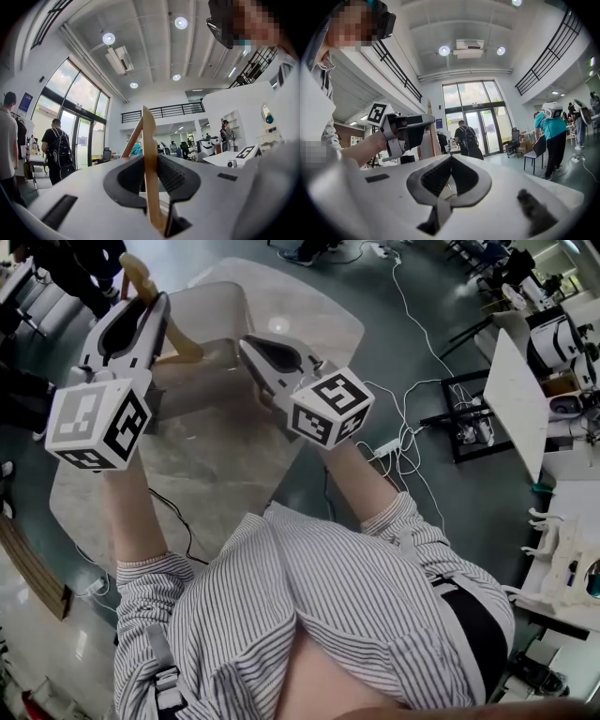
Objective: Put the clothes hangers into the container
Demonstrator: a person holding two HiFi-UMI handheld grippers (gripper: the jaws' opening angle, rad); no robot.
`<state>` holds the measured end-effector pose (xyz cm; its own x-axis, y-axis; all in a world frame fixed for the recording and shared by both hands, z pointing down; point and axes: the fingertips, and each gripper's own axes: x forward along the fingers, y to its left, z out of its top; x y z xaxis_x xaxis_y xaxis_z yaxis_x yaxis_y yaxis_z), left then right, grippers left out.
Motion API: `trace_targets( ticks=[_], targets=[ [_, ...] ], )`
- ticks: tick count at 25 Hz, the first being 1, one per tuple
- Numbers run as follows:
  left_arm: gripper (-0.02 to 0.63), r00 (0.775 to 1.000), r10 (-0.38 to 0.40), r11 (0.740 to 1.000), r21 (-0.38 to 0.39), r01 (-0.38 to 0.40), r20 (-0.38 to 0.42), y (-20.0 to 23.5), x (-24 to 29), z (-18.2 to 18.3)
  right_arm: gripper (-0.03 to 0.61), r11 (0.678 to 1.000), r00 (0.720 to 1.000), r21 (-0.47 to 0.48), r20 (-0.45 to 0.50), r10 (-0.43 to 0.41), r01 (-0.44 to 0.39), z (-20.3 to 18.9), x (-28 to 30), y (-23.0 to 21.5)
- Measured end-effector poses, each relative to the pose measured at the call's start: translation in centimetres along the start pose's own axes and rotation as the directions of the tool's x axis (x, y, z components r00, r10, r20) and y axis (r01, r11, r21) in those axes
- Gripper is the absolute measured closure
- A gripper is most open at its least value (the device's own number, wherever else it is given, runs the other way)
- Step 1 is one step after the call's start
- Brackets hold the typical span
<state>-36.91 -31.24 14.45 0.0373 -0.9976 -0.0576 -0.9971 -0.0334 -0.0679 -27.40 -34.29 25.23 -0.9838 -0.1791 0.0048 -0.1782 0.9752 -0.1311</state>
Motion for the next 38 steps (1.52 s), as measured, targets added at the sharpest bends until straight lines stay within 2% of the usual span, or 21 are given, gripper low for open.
trace_targets(
  ticks=[8,15,21,28,38],
  targets=[
    [0.528,1.000,0.022,0.999,-0.026,-0.022,0.004,0.9,0.9,-1.2,0.563,1.000,0.999,0.024,-0.030,-0.011,0.012,-1.0,0.4,-1.1],
    [0.528,0.998,0.034,0.999,-0.040,-0.037,-0.054,0.6,1.1,-4.9,0.563,0.999,0.998,0.036,-0.067,-0.007,0.010,-3.2,0.5,-1.4],
    [0.529,0.996,0.055,0.996,-0.074,-0.060,-0.064,0.9,0.6,-6.8,0.563,0.999,0.997,0.042,-0.083,0.001,0.002,-4.0,0.7,-1.0],
    [0.529,0.997,0.043,0.998,-0.040,-0.046,-0.071,0.3,-0.2,-8.2,0.563,0.999,0.995,0.046,-0.095,0.006,-0.002,-4.5,0.7,-0.5],
    [0.528,0.989,0.086,0.993,-0.070,-0.095,-0.119,0.1,-1.5,-11.9,0.563,0.999,0.991,0.035,-0.127,0.040,-0.036,-5.3,1.2,1.0]
  ],
)
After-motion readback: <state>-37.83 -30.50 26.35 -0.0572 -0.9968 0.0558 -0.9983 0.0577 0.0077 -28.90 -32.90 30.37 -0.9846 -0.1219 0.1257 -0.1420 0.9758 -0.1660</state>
